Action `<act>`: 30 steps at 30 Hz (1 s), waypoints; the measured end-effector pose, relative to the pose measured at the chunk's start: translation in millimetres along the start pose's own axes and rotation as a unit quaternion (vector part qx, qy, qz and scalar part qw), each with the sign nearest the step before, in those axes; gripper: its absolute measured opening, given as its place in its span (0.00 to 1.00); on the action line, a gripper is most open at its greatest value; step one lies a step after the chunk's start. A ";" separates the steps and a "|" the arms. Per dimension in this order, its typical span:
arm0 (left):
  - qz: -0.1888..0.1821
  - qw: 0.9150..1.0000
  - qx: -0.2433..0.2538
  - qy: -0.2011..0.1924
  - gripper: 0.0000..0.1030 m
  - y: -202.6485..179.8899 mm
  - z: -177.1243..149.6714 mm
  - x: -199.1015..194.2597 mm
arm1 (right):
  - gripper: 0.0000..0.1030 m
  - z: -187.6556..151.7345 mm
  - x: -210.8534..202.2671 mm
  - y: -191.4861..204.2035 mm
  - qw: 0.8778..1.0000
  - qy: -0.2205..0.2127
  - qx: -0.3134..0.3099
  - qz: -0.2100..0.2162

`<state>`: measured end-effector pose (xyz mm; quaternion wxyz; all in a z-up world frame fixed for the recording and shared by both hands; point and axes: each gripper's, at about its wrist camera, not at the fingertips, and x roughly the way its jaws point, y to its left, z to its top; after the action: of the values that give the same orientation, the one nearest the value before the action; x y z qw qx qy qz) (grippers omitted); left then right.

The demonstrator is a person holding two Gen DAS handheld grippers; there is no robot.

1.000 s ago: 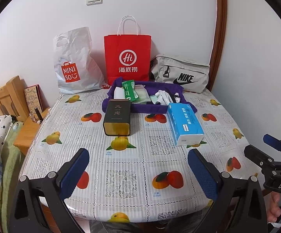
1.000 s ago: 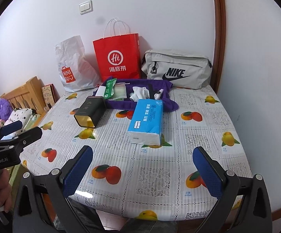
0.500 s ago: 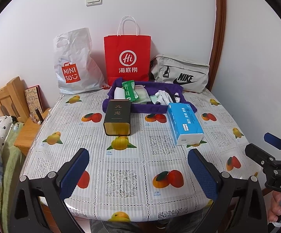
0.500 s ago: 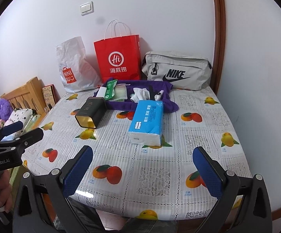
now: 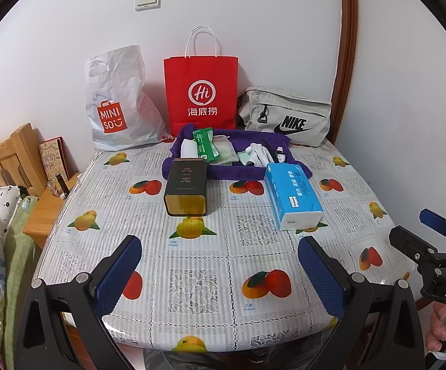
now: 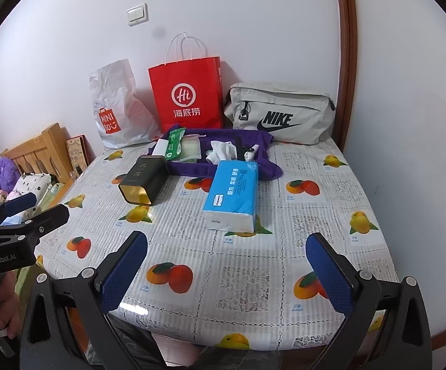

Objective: Organize soft objects

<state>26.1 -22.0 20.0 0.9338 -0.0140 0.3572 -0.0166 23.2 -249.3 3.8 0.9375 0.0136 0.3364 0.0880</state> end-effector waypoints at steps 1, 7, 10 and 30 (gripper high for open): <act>0.001 1.000 0.000 0.000 0.99 -0.1 0.0 -0.1 | 0.98 0.5 0.1 -0.1 1.000 0.000 0.000 0.000; 0.000 1.000 0.000 0.000 0.99 0.3 0.2 -0.4 | 0.98 1.1 0.2 0.3 1.000 -0.001 0.000 0.000; -0.001 1.000 0.000 0.000 0.99 0.7 0.3 -0.6 | 0.98 0.2 0.0 0.6 1.000 -0.001 0.000 0.000; -0.001 1.000 0.001 0.000 0.99 0.3 0.3 -2.9 | 0.98 -0.1 -2.4 4.1 1.000 -0.004 -0.002 0.001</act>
<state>24.2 -21.5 22.2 0.9338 -0.0138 0.3570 -0.0180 20.6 -245.7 5.6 0.9388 0.0127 0.3325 0.0893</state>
